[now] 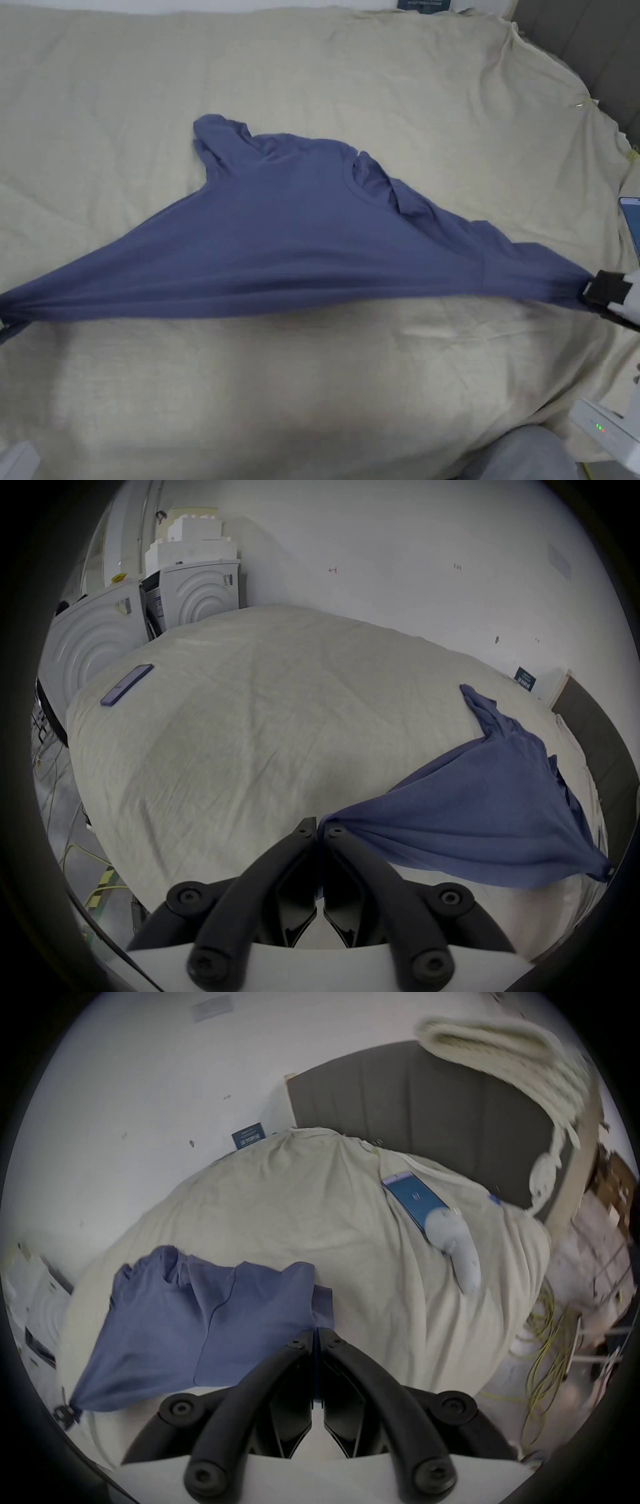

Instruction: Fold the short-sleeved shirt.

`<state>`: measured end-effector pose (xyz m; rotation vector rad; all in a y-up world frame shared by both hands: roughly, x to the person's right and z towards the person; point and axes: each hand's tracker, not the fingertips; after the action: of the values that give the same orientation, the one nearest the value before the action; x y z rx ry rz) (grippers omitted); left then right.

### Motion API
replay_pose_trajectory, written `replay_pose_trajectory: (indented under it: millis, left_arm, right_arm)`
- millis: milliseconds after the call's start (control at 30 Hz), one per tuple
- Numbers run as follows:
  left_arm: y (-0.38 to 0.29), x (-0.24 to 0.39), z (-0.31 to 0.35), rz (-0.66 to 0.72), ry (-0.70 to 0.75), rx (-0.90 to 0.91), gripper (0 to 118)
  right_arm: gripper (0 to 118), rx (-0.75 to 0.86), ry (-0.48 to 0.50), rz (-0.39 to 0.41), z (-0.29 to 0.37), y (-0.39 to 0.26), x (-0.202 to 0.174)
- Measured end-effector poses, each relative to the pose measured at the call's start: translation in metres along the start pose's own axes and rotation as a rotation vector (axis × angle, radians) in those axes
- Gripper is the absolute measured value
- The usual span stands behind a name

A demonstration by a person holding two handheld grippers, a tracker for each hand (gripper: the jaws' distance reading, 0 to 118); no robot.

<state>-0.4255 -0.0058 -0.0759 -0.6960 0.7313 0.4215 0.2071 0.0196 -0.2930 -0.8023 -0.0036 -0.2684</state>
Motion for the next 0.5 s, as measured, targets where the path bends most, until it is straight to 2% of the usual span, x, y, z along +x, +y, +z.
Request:
replay_pose_trajectory:
  millis: [100, 233, 367, 433, 467, 500]
  left_arm:
    - [-0.01, -0.006, 0.0, 0.007, 0.021, -0.027, 0]
    - [-0.025, -0.009, -0.006, -0.01, 0.016, -0.078, 0]
    - [-0.029, -0.007, -0.011, -0.048, 0.034, -0.072, 1]
    - [-0.027, -0.007, -0.012, -0.023, 0.037, -0.065, 19]
    - [-0.026, -0.007, -0.012, -0.01, 0.05, -0.064, 36]
    - [-0.025, -0.008, -0.011, -0.005, 0.051, -0.064, 51]
  right_arm:
    - [2, -0.059, -0.023, 0.029, -0.005, -0.015, 0.006]
    - [2, -0.136, -0.031, 0.004, -0.018, -0.03, 0.013]
    - [2, -0.196, -0.052, 0.052, -0.031, -0.038, 0.011]
    - [3, -0.21, -0.052, 0.049, -0.033, -0.039, 0.009]
    - [11, -0.223, -0.055, 0.056, -0.033, -0.04, 0.007]
    - [27, -0.237, -0.062, 0.073, -0.032, -0.039, 0.005]
